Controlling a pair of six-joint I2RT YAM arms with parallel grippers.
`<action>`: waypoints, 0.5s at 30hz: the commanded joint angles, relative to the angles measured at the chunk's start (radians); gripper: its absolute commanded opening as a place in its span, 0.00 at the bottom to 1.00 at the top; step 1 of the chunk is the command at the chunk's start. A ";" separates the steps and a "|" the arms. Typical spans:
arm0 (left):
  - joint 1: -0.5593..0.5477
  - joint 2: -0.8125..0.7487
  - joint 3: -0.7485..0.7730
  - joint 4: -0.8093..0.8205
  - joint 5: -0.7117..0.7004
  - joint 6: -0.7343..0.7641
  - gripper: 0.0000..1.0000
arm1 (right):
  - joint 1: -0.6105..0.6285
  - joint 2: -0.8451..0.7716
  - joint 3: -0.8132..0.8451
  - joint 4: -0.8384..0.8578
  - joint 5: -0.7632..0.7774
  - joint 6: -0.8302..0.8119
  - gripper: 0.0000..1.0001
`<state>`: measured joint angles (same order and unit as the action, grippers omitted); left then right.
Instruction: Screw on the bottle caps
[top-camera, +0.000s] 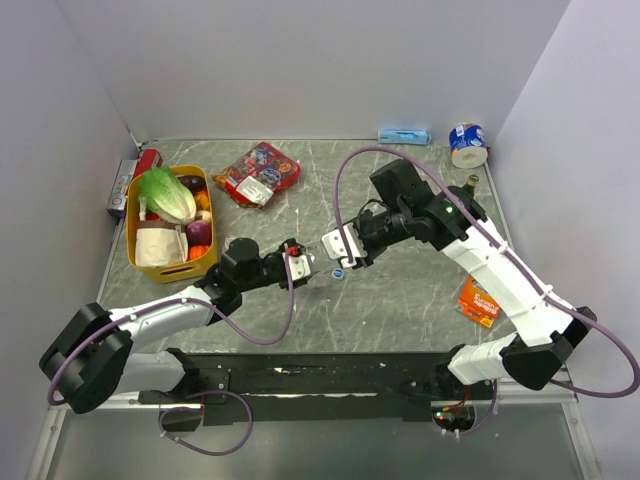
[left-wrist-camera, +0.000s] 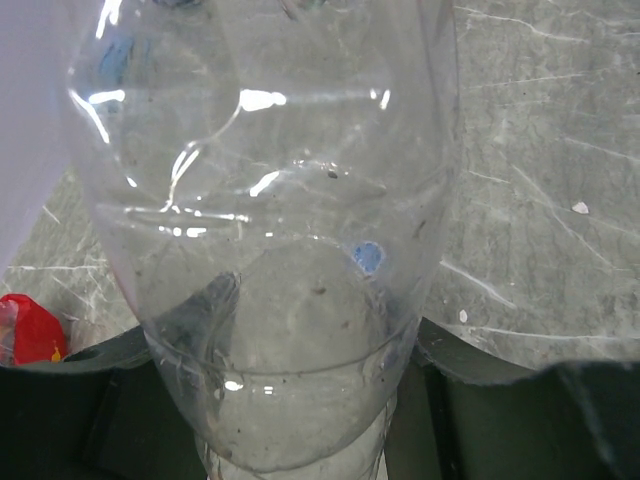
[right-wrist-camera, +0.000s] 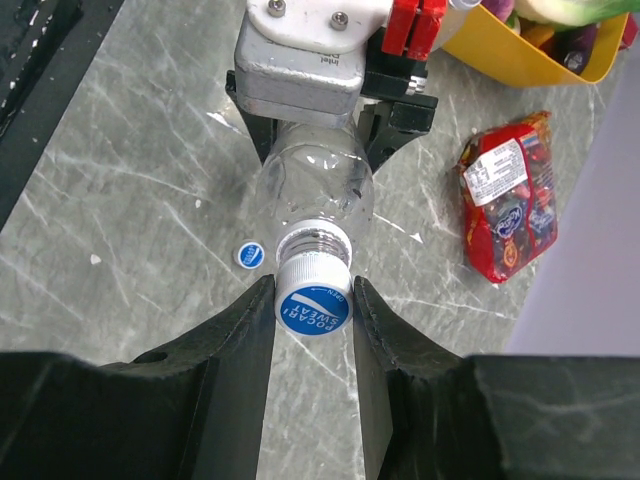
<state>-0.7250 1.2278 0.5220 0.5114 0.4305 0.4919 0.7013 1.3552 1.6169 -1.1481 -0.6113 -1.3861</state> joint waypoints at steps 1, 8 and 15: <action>-0.002 -0.007 0.055 0.116 0.060 -0.038 0.01 | 0.012 -0.028 -0.028 0.000 0.016 -0.007 0.33; 0.004 -0.008 0.050 0.145 0.067 -0.099 0.01 | 0.015 -0.048 -0.063 0.082 -0.002 0.091 0.33; 0.006 -0.005 0.050 0.139 0.071 -0.092 0.01 | 0.015 -0.022 -0.031 0.044 -0.042 0.151 0.33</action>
<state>-0.7223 1.2282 0.5220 0.5156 0.4561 0.4221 0.7082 1.3224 1.5715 -1.0660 -0.6178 -1.2915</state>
